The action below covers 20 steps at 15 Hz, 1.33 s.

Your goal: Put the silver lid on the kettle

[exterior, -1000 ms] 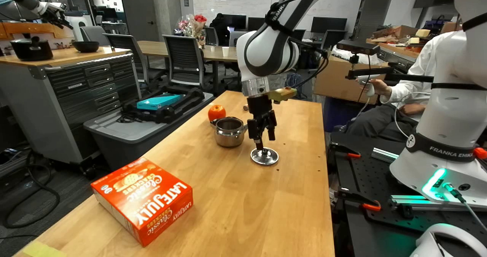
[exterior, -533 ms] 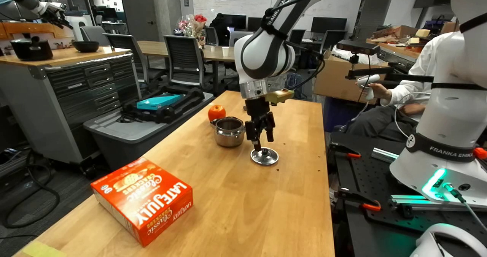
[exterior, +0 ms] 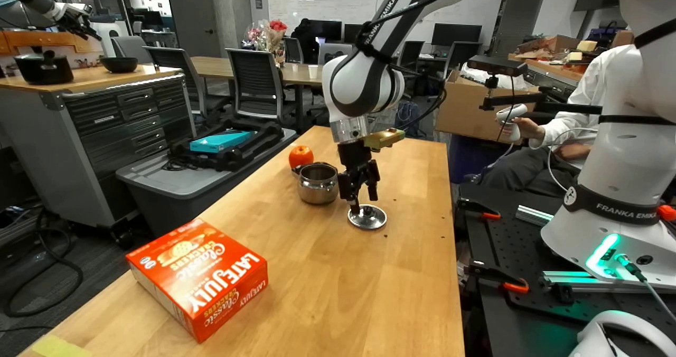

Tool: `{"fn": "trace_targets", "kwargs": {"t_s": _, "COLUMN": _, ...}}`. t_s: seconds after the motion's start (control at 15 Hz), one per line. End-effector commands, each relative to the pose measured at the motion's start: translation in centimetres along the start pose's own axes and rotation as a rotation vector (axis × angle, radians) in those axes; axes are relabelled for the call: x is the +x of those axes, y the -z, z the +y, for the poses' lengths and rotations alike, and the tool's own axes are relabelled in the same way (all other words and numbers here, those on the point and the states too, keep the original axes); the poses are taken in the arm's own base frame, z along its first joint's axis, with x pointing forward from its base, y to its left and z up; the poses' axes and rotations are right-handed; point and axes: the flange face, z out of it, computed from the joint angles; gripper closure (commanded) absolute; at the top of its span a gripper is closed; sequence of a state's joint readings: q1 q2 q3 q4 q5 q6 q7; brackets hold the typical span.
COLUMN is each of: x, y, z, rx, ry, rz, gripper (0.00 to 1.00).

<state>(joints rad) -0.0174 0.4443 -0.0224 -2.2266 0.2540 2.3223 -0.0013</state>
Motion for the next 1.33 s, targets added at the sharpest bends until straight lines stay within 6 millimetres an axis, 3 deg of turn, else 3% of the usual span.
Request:
{"fn": "trace_targets", "kwargs": {"t_s": 0.0, "x": 1.1, "y": -0.2, "z": -0.1, "rx": 0.006, "ry": -0.021, "rz": -0.02, "gripper": 0.34}}
{"fn": "trace_targets", "kwargs": {"t_s": 0.47, "x": 1.2, "y": 0.1, "z": -0.3, "rx": 0.008, "ry": -0.025, "rz": -0.026, "gripper": 0.87}}
{"fn": "trace_targets", "kwargs": {"t_s": 0.67, "x": 1.2, "y": 0.2, "z": -0.4, "rx": 0.009, "ry": -0.026, "rz": -0.029, "gripper": 0.97}}
{"fn": "trace_targets", "kwargs": {"t_s": 0.73, "x": 1.2, "y": 0.3, "z": -0.4, "rx": 0.009, "ry": -0.025, "rz": -0.028, "gripper": 0.93}}
{"fn": "trace_targets", "kwargs": {"t_s": 1.27, "x": 0.8, "y": 0.9, "z": -0.5, "rx": 0.008, "ry": -0.016, "rz": -0.029, "gripper": 0.93}}
